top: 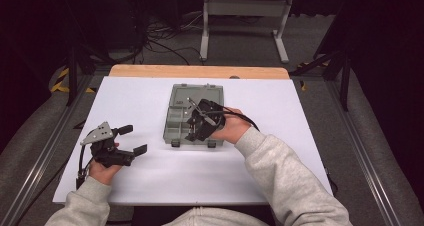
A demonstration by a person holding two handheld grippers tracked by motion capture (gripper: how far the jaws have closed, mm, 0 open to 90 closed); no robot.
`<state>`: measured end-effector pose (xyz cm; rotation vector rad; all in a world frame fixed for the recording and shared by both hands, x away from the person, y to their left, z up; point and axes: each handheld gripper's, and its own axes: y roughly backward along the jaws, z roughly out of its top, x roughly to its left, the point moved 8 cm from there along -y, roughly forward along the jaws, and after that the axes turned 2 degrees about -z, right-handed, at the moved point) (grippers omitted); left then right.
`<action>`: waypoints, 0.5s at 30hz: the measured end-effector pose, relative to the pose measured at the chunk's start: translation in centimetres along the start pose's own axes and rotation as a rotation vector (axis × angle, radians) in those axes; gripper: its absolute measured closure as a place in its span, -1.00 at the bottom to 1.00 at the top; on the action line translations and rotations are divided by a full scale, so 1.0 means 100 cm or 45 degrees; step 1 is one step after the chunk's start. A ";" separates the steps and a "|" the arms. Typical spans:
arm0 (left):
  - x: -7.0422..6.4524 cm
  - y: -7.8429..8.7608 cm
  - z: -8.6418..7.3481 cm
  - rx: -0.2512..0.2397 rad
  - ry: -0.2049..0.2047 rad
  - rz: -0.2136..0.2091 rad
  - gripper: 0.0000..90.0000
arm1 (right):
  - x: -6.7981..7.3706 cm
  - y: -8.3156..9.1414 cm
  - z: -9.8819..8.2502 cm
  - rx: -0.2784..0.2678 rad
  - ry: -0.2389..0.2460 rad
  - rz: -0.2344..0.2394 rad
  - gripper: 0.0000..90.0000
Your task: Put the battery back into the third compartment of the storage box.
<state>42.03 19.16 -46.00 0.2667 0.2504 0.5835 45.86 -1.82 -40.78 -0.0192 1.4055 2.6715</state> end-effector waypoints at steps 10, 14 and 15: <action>0.000 0.000 0.000 0.000 0.004 -0.001 -0.95 | -0.022 0.004 -0.003 0.014 -0.023 -0.035 -0.09; 0.000 0.000 0.000 0.000 0.004 -0.001 -0.95 | -0.030 0.004 -0.003 0.017 -0.032 -0.042 -0.09; 0.000 0.000 0.000 0.000 0.003 -0.002 -0.95 | -0.033 0.004 -0.004 0.014 -0.041 -0.046 -0.09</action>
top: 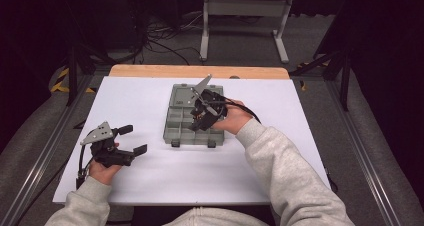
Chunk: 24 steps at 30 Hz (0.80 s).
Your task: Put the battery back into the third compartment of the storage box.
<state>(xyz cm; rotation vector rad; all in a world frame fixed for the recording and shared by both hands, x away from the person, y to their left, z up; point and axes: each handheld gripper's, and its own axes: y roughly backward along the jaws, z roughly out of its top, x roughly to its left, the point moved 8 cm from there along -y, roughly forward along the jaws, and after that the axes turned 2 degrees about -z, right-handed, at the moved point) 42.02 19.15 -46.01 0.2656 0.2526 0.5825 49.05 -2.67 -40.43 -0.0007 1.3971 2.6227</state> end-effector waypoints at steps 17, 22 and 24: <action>0.000 0.000 0.000 0.000 0.003 0.000 -0.95 | -0.034 -0.002 -0.007 0.019 -0.048 -0.037 -0.09; 0.000 0.000 0.000 0.000 0.003 0.000 -0.95 | -0.045 -0.002 -0.009 0.020 -0.063 -0.054 -0.09; 0.000 0.000 0.000 -0.002 0.004 -0.001 -0.95 | -0.049 -0.003 -0.012 0.029 -0.079 -0.057 -0.09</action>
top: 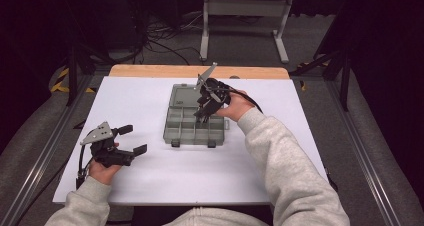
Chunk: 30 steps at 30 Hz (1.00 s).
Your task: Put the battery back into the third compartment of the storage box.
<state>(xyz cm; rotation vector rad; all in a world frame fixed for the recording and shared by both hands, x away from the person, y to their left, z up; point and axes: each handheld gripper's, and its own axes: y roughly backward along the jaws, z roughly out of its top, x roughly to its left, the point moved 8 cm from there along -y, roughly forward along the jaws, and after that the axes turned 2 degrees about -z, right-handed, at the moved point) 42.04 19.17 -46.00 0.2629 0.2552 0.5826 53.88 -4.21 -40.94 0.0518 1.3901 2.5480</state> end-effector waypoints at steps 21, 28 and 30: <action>0.000 -0.001 -0.001 0.009 -0.001 -0.002 -0.95 | -0.031 -0.008 -0.018 0.013 -0.084 -0.035 -0.09; 0.001 0.000 -0.001 0.011 -0.004 -0.002 -0.95 | -0.032 -0.015 -0.020 0.030 -0.081 -0.030 -0.09; 0.000 0.000 -0.001 0.010 -0.002 -0.003 -0.95 | -0.032 -0.018 -0.021 0.038 -0.083 -0.030 -0.09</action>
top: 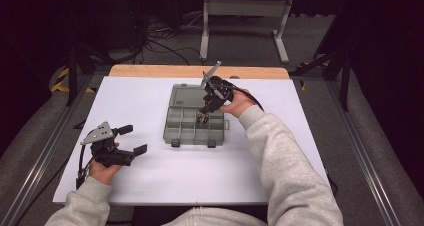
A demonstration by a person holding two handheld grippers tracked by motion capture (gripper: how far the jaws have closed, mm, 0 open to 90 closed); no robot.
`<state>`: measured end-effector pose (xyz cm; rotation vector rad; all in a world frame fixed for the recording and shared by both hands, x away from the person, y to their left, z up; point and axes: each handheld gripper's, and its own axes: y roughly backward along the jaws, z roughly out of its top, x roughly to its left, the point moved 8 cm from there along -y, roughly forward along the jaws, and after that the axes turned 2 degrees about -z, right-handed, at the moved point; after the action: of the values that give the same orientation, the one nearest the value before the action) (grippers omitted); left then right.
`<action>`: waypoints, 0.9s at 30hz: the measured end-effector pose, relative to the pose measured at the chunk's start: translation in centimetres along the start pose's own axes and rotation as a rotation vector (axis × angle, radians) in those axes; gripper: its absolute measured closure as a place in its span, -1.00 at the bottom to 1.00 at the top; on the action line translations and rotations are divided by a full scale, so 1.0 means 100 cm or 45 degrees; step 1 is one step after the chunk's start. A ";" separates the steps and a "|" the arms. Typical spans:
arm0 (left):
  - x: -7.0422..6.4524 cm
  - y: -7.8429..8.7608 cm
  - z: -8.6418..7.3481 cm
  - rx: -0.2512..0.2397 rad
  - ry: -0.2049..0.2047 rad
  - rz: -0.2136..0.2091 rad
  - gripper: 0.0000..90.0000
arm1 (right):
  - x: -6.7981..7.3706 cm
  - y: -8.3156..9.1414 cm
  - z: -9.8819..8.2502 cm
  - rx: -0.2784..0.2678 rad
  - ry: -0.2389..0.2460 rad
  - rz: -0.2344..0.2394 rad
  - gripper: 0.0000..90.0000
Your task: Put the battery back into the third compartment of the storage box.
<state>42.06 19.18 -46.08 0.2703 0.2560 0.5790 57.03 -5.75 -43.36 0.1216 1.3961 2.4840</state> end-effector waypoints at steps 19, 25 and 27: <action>0.000 0.001 0.000 -0.003 0.002 -0.001 -0.95 | 0.007 -0.022 -0.006 0.088 0.012 0.030 -0.09; 0.000 0.000 0.000 -0.003 0.001 -0.002 -0.95 | 0.009 -0.028 -0.007 0.100 0.025 0.034 -0.09; 0.000 0.001 0.000 -0.003 -0.003 0.000 -0.95 | 0.009 -0.029 -0.008 0.114 0.022 0.034 -0.09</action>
<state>42.04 19.25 -46.03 0.2689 0.2533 0.5791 56.58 -4.67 -46.33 0.1379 1.5225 2.4500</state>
